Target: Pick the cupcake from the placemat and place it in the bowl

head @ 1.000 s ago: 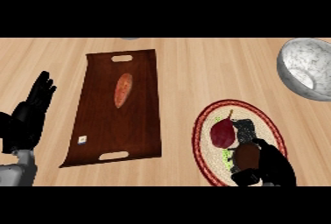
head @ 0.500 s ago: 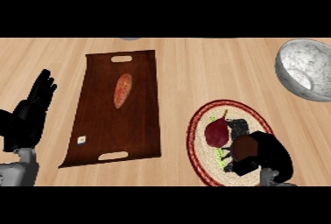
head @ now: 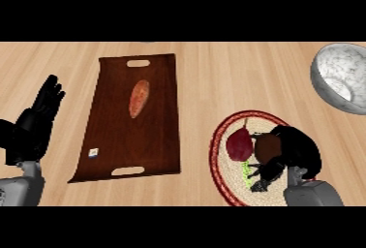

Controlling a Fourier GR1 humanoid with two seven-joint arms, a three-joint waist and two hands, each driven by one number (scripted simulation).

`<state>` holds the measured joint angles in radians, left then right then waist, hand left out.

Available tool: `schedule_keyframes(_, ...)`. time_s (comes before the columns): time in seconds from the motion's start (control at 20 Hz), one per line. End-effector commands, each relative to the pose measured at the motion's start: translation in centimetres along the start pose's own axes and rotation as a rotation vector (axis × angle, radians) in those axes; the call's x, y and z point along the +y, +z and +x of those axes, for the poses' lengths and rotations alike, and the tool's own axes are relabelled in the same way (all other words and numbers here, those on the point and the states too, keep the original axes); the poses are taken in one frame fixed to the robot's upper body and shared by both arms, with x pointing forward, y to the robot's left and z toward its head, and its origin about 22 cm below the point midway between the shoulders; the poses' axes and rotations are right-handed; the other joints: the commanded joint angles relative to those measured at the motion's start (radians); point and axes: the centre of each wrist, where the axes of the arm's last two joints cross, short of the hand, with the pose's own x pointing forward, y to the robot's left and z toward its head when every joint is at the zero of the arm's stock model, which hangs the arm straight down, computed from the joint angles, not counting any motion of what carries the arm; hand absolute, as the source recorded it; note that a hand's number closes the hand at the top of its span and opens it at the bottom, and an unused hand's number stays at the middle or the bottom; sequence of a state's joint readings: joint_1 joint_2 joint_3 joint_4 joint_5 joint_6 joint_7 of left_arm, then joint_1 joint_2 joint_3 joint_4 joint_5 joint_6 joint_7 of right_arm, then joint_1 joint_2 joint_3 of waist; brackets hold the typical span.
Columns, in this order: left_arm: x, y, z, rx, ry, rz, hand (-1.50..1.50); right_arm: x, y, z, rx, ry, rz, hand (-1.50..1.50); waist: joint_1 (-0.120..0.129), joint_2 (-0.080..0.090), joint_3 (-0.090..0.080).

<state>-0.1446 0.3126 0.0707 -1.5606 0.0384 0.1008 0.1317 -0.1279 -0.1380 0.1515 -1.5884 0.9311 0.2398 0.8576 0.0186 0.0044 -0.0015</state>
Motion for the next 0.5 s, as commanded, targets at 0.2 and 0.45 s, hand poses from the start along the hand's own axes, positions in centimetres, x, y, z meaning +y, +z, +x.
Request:
schedule_keyframes(0.2, 0.3, -0.1, -0.5, 0.001, -0.001, -0.02, 0.0, -6.2, -3.4, 5.4, -0.417, 0.211, -0.053, 1.5, 0.016, 0.002, 0.002)
schedule_keyframes(0.45, 0.0, 0.3, -1.9, 0.029, -0.002, 0.014, 0.0, -11.5, -1.1, 5.4, -0.479, 0.154, -0.335, 1.5, -0.017, -0.006, 0.001)
